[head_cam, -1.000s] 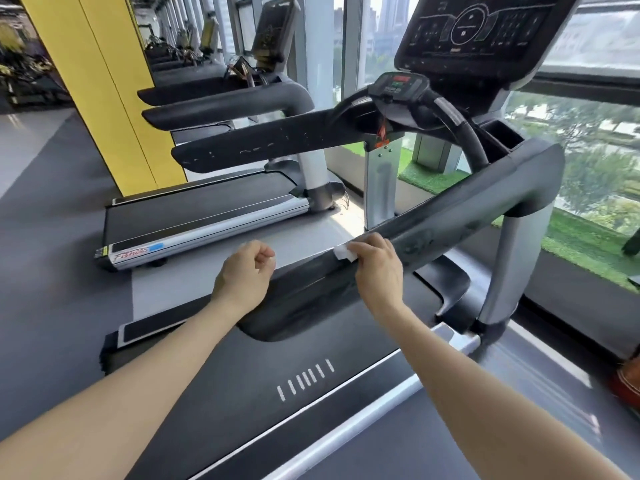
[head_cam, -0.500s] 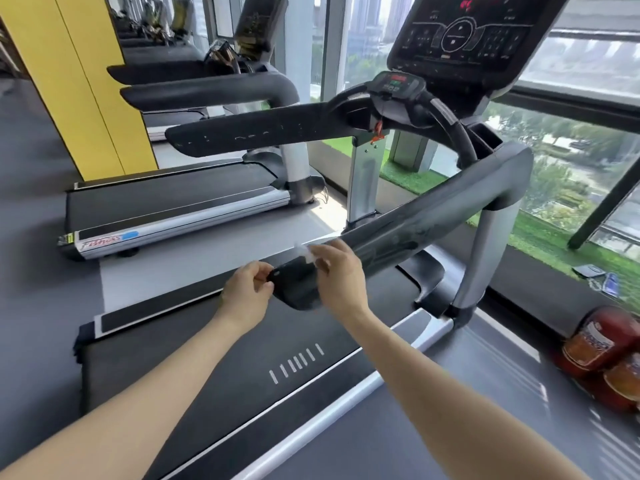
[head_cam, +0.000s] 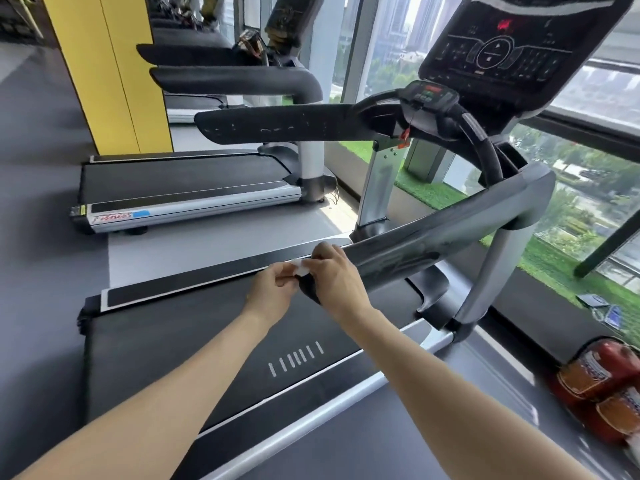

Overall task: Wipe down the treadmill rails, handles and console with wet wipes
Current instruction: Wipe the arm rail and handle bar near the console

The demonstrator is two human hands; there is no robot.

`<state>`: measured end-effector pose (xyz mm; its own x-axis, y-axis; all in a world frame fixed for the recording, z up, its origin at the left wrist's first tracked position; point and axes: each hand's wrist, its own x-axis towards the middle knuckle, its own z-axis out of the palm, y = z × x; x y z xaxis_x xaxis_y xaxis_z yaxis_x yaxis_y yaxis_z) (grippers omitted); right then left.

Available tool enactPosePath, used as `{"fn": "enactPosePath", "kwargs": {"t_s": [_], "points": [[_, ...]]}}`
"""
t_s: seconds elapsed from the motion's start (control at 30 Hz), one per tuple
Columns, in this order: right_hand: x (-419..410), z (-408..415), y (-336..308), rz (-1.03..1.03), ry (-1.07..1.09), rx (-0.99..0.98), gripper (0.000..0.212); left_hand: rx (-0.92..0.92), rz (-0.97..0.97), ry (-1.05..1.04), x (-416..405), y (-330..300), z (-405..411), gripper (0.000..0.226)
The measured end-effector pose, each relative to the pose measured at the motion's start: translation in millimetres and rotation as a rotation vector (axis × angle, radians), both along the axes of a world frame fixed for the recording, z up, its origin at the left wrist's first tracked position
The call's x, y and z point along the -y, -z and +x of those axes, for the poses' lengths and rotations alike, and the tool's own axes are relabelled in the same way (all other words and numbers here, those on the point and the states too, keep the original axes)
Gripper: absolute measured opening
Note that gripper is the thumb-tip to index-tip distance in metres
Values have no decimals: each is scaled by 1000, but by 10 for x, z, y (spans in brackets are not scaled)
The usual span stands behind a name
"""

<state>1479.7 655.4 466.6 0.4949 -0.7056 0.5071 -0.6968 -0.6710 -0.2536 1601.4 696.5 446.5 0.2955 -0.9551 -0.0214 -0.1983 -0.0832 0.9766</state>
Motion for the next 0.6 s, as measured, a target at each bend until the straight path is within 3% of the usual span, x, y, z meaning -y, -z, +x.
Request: {"fn": "enactPosePath", "kwargs": {"t_s": [0.1, 0.2, 0.4, 0.6], "points": [[-78, -91, 86, -39, -22, -32, 9, -127, -33, 28, 9, -13, -32, 25], [-150, -234, 163, -33, -63, -92, 19, -167, -13, -4, 26, 37, -16, 21], [-16, -15, -31, 22, -50, -75, 6, -134, -3, -4, 43, 17, 5, 28], [-155, -178, -1, -3, -79, -17, 16, -117, 3, 1, 93, 86, 29, 28]]}}
